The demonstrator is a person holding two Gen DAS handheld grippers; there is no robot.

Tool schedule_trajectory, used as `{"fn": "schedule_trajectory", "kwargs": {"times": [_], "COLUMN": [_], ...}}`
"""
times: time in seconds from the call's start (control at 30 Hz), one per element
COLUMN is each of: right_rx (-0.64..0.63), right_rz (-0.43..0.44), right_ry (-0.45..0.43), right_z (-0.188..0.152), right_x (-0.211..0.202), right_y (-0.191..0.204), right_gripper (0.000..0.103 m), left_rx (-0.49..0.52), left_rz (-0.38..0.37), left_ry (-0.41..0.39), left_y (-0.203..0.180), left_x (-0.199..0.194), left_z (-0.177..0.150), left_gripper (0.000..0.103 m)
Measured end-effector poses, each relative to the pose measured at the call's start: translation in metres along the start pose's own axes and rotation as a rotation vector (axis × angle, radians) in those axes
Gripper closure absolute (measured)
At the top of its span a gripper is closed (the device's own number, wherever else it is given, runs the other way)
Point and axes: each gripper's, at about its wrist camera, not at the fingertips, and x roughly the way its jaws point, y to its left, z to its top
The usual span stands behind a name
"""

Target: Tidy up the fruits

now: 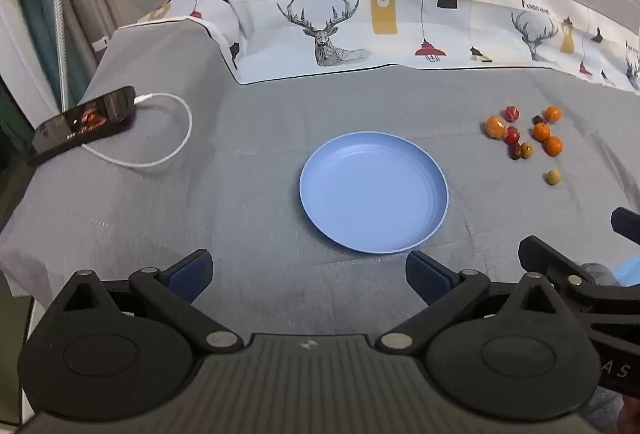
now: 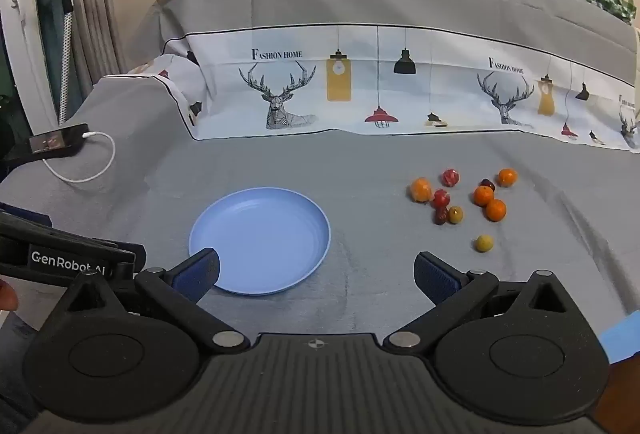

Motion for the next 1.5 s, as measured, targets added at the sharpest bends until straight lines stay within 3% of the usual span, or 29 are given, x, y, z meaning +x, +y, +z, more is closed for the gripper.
{"fn": "schedule_trajectory", "kwargs": {"times": [0.1,0.37,1.5], "right_rx": [0.001,0.020,0.029], "right_rz": [0.006,0.023,0.056], "right_ry": [-0.022,0.026,0.036], "right_z": [-0.006,-0.007,-0.001], "right_x": [-0.005,-0.006,0.000], "right_y": [0.002,0.008,0.006], "right_gripper": [0.000,0.000,0.000], "left_rx": [0.003,-0.033,-0.017], "left_rz": [-0.004,-0.016,-0.002], "left_ry": [-0.023,0.036,0.066], "left_y": [-0.003,0.013,0.020], "left_x": [-0.005,-0.003,-0.002], "left_z": [-0.010,-0.008,0.006], "left_gripper": [0.000,0.000,0.000]}}
